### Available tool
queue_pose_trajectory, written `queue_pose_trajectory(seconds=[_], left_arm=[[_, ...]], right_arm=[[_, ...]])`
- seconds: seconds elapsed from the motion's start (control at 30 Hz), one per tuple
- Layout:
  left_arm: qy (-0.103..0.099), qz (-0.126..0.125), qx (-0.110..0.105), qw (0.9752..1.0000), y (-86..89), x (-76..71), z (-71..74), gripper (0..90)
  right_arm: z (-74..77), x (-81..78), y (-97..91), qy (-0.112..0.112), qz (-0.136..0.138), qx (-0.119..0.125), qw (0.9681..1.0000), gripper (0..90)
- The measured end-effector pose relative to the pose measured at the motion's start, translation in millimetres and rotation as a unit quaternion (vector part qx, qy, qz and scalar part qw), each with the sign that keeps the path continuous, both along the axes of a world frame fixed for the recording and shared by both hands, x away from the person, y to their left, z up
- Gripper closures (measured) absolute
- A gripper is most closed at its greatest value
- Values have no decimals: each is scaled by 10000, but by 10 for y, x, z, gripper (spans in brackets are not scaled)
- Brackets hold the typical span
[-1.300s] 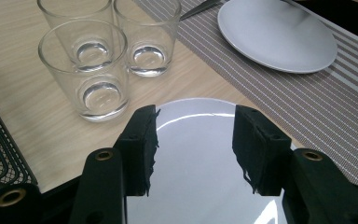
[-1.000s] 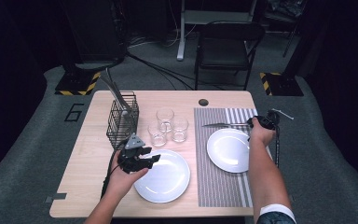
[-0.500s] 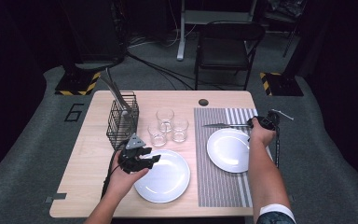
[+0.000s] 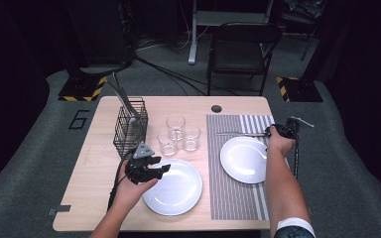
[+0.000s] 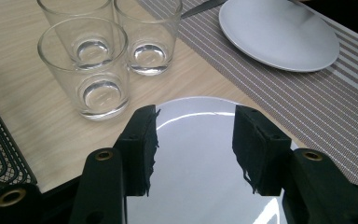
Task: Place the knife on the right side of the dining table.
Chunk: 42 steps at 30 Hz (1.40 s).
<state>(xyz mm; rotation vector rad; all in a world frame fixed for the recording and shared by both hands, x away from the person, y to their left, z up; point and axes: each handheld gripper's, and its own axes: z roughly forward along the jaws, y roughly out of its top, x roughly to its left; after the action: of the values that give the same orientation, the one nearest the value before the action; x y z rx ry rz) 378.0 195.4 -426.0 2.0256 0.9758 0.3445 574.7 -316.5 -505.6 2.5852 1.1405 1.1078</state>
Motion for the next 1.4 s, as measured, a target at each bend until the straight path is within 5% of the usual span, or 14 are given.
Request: queue_pose_trajectory(seconds=[0.5, 0.93, 1.1, 1.4], left_arm=[[5, 26, -7, 10000, 13, 10, 0, 497], [-47, 107, -109, 9999, 69, 34, 53, 497], [-78, 163, -184, 9997, 113, 58, 91, 497], [-88, 244, -262, 9993, 198, 118, 137, 499]], right_arm=[[89, -102, -175, -223, -123, -49, 9997, 663], [299, -249, 11, -433, 247, -226, 9985, 667], [389, -358, 42, -498, 466, -449, 9967, 669], [476, -564, 161, -715, 851, -444, 9928, 679]])
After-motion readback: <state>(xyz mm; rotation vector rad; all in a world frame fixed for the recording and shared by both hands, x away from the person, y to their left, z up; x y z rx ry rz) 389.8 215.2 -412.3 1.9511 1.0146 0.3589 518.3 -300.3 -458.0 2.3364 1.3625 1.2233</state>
